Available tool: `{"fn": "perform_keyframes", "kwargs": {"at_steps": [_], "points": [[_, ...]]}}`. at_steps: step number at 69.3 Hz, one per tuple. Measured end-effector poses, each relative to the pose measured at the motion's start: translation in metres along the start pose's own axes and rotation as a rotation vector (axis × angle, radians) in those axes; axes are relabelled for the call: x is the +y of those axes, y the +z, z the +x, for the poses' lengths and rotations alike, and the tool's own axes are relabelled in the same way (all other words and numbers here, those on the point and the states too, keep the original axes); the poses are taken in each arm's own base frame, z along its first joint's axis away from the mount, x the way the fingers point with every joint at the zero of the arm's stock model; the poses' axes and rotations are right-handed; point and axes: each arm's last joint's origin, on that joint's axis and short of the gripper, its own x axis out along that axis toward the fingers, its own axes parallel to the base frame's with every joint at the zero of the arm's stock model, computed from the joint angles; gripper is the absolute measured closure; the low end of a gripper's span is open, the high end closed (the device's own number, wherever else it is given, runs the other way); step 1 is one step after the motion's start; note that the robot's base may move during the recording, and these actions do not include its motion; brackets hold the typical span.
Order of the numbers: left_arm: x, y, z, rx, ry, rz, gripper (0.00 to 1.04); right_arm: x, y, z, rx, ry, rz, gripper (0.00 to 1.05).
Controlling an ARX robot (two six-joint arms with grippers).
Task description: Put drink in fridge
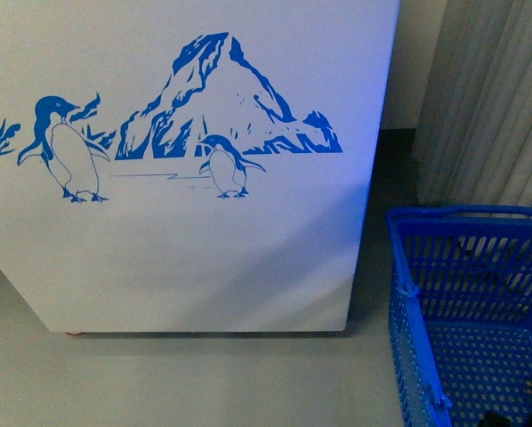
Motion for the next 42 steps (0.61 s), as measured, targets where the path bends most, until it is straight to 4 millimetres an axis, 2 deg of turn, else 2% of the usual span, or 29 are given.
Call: {"fn": "perform_keyframes", "kwargs": {"at_steps": [14,21,28,37,38,42], "points": [[0.000,0.000,0.000,0.000,0.000,0.000,0.08,-0.003,0.000,-0.005,0.010,0.016,-0.010,0.36],[0.000,0.000,0.000,0.000,0.000,0.000,0.08,-0.009,-0.003,-0.020,0.015,0.021,-0.001,0.53],[0.000,0.000,0.000,0.000,0.000,0.000,0.08,-0.014,-0.003,-0.042,0.005,0.035,0.008,0.63],[0.000,0.000,0.000,0.000,0.000,0.000,0.08,-0.014,0.007,-0.087,-0.050,0.116,0.010,0.68],[0.000,0.000,0.000,0.000,0.000,0.000,0.08,-0.013,0.010,-0.099,-0.066,0.139,0.009,0.69],[0.000,0.000,0.000,0.000,0.000,0.000,0.08,-0.012,0.016,-0.123,-0.108,0.183,0.003,0.69]]}}
